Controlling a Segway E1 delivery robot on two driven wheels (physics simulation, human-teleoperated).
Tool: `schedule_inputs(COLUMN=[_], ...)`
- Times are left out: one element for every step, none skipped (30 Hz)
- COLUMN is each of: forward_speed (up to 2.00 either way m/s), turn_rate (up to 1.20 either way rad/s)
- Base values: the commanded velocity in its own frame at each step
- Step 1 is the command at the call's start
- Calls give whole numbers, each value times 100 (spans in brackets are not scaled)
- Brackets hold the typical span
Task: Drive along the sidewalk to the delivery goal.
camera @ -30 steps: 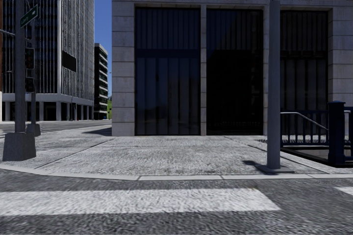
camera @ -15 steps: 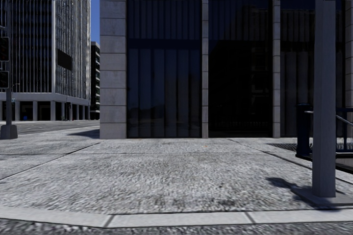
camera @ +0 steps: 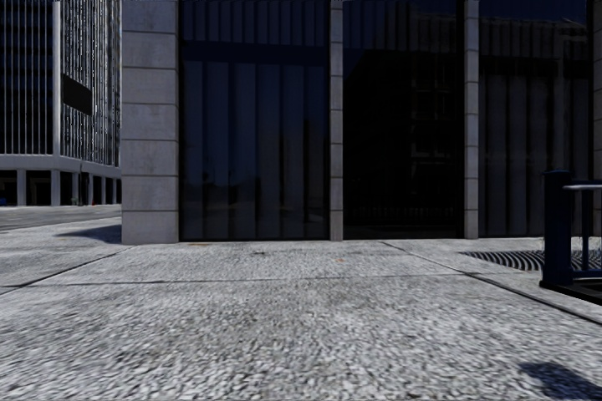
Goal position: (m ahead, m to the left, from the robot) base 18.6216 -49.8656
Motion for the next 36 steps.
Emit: schedule_inputs(forward_speed=[168,167,167,166,166,165,165,165,165,165,165,165,165,165,165,165,165,165,165,165,165,165,165,165,165,165,165,165,165,165,165,165,165,165,165,165], turn_rate=[-29,-29,-29,-29,-29,-29,-29,-29,-29,-29,-29,-29,-29,-29,-29,-25,-15,-15,-12,-17,-28,-28,-32,-34,-37,-37,-46,-50,-51,-51,-51,-54,-58,-58,-61,-62])
